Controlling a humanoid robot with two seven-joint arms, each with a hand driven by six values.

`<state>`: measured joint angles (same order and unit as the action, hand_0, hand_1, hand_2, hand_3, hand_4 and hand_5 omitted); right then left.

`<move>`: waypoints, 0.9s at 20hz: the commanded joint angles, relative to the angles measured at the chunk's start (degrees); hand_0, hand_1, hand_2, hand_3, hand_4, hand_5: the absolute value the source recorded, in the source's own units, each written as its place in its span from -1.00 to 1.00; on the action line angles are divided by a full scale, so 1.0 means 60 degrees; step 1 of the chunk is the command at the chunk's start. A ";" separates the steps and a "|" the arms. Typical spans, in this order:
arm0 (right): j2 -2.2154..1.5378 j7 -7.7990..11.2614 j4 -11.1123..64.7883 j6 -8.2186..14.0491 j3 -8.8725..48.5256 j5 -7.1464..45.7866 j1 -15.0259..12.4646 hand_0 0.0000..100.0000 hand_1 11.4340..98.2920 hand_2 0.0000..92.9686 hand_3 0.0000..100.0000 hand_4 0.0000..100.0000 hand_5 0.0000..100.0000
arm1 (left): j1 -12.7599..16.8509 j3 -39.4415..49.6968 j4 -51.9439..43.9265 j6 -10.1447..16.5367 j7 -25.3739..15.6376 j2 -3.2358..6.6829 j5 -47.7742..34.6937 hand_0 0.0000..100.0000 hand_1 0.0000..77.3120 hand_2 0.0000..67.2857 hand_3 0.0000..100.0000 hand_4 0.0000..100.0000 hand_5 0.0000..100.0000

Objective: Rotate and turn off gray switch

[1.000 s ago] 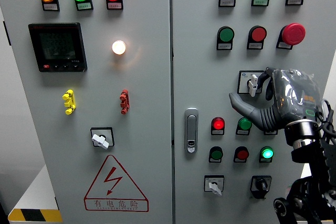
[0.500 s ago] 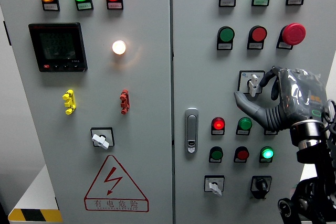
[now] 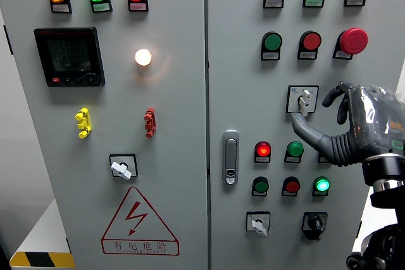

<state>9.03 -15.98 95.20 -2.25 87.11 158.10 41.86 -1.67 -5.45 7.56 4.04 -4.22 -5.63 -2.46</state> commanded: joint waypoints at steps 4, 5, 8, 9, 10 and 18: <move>0.0018 -0.0002 0.0714 -0.0020 0.0014 0.0003 -0.0443 -1.00 -0.41 0.36 0.87 0.62 1.00 | 0.0000 0.0000 0.0000 0.0000 0.0001 0.0000 0.0000 0.76 -1.00 -0.61 -0.63 -0.84 -0.78; 0.0018 -0.0002 0.0875 -0.0020 0.0028 0.0003 -0.0560 -1.00 -0.41 0.36 0.87 0.62 1.00 | 0.0000 0.0000 0.0000 0.0000 0.0001 0.0000 0.0000 0.76 -1.00 -0.61 -0.63 -0.84 -0.78; 0.0018 0.0042 0.1345 -0.0020 0.0014 0.0003 -0.0897 -1.00 -0.40 0.36 0.86 0.62 1.00 | 0.0000 0.0000 0.0000 0.0000 0.0001 0.0000 0.0000 0.76 -1.00 -0.61 -0.63 -0.84 -0.78; 0.0004 0.0056 0.1447 -0.0020 0.0028 0.0003 -0.0971 -1.00 -0.40 0.36 0.77 0.57 1.00 | 0.0000 0.0000 0.0000 0.0000 0.0001 0.0000 0.0000 0.77 -1.00 -0.61 -0.63 -0.84 -0.78; 0.0018 0.0071 0.1506 -0.0020 0.0043 -0.0012 -0.1000 -1.00 -0.40 0.35 0.74 0.53 1.00 | 0.0000 0.0000 0.0000 0.0000 0.0001 0.0000 0.0000 0.77 -1.00 -0.61 -0.63 -0.84 -0.78; 0.0004 0.0100 0.2312 0.0009 0.0043 -0.0041 -0.1688 -1.00 -0.37 -0.09 0.14 -0.01 0.70 | 0.0000 0.0000 0.0000 0.0000 0.0001 0.0000 0.0000 0.76 -1.00 -0.61 -0.63 -0.84 -0.78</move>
<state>9.05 -15.38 108.07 -2.30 87.45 157.90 32.68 -1.67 -5.43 7.56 4.04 -4.22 -5.63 -2.46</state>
